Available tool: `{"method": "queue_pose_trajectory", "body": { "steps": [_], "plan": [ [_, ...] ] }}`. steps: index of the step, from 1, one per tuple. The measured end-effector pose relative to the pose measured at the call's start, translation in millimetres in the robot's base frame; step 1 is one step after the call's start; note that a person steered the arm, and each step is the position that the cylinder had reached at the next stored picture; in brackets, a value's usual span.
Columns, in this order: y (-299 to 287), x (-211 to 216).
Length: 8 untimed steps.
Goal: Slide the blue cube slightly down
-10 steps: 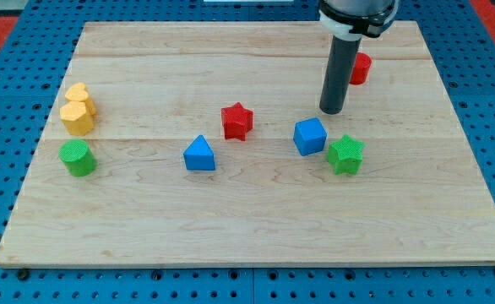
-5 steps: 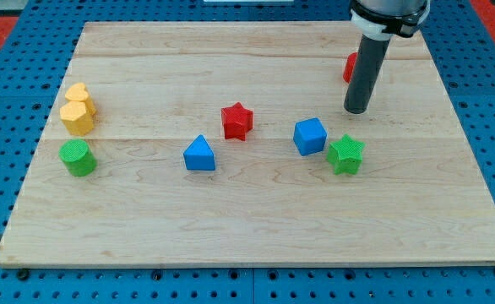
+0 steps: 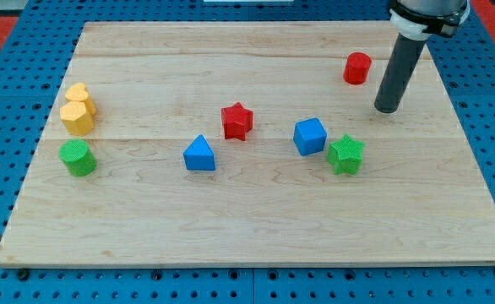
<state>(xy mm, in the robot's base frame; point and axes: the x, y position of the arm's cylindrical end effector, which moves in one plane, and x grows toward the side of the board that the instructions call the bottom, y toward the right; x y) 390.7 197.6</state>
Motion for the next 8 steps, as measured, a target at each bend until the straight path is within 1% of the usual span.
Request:
{"method": "queue_pose_trajectory", "body": {
  "steps": [6, 8],
  "plan": [
    [78.2, 0.0],
    [126.1, -3.5]
  ]
}}
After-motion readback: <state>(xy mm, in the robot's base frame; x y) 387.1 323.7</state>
